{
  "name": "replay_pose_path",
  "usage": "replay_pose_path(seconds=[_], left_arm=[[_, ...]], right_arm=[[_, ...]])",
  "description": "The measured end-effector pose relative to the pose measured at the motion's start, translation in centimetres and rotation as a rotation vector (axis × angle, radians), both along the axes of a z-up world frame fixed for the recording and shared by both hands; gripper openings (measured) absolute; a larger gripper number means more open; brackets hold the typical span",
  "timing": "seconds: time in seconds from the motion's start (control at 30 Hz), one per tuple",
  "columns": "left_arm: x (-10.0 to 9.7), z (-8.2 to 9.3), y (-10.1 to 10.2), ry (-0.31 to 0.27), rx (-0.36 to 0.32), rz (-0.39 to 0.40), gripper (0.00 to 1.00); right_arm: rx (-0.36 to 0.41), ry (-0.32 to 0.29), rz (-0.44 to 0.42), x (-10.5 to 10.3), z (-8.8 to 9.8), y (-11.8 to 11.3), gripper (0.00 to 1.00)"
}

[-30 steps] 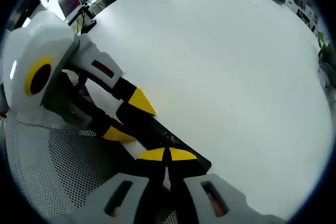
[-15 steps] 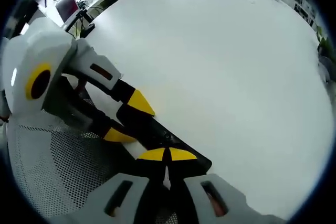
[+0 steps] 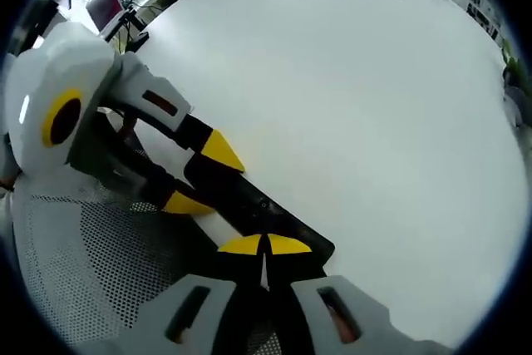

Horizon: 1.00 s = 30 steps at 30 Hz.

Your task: Press the specified remote control buttons in sequence, fully releasing each button before pressing the next.

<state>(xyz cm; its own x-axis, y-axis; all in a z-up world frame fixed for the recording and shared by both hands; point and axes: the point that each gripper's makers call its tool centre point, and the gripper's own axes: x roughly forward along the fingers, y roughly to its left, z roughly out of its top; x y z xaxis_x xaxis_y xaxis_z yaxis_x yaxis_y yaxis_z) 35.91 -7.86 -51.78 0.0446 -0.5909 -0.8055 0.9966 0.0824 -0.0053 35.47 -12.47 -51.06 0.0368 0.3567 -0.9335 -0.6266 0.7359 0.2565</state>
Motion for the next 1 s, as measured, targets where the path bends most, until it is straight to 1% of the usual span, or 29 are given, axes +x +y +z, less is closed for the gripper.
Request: replay_pose_path(seconds=[0.07,0.27,0.4,0.47,0.7,0.87,1.0], left_arm=[[0.00,0.01,-0.01,0.000,0.000,0.000,0.24],[0.02,-0.01,-0.02,0.000,0.000,-0.001,0.24],[0.04,0.01,-0.01,0.003,-0.010,0.003,0.24],[0.04,-0.02,-0.02,0.002,-0.005,0.001,0.25],[0.01,0.01,-0.01,0.001,-0.009,0.004,0.25],[-0.01,0.02,0.00,0.000,-0.013,0.003,0.25],[0.01,0.03,-0.03,-0.001,-0.013,0.004,0.24]], right_arm=[[-0.006,0.009,-0.002,-0.11,-0.03,-0.21,0.00],[-0.014,0.003,0.008,-0.17,-0.07,-0.18,0.00],[-0.032,-0.008,0.047,-0.33,-0.31,-0.06,0.00],[-0.038,-0.008,0.049,-0.30,-0.28,-0.08,0.00],[-0.026,-0.013,0.042,-0.29,-0.24,-0.18,0.00],[-0.036,-0.033,0.073,-0.32,-0.16,-0.11,0.00],[-0.036,-0.031,0.075,-0.27,-0.18,-0.15,0.00]])
